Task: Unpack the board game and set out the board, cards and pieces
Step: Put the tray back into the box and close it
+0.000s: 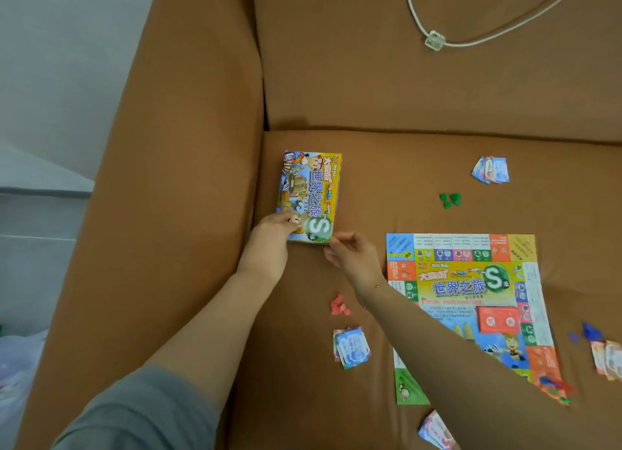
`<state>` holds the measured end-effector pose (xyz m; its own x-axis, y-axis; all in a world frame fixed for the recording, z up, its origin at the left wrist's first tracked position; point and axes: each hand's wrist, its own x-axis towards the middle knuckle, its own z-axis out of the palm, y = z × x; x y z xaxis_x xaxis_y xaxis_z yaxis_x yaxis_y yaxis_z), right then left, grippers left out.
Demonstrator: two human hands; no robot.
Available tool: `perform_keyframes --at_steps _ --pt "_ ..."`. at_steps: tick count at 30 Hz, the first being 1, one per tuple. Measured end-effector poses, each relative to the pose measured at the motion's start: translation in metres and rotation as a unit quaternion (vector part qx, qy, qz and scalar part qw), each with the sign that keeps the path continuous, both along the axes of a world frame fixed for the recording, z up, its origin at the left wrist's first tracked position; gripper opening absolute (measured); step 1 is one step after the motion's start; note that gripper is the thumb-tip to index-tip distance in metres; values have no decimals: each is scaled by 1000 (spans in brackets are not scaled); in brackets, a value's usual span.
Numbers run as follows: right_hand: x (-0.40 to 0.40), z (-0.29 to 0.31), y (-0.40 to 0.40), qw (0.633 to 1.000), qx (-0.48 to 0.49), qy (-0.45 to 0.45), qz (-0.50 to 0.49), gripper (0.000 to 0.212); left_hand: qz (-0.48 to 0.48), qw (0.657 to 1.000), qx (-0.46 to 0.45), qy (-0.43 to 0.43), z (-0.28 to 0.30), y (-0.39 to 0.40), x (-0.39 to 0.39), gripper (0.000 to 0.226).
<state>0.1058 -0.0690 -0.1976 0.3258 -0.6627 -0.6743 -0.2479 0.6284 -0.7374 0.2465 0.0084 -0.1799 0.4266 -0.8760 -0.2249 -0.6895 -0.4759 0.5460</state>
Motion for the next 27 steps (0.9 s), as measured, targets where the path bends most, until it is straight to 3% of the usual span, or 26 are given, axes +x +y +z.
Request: perform_keyframes --at_steps 3,10,16,24,27 --pt "5 -11 -5 998 -33 18 54 14 1 999 31 -33 -6 -10 9 43" --pt "27 -14 -13 995 -88 20 45 40 -63 992 75 -78 -10 -20 9 62" --pt "1 21 -5 997 -52 -58 18 52 -41 992 104 -65 10 -16 -9 57" --pt "-104 74 5 994 -78 -40 -65 31 17 999 9 38 55 -5 -84 50" --pt "-159 82 14 993 -109 -17 -44 29 37 998 -25 54 64 1 -131 47"
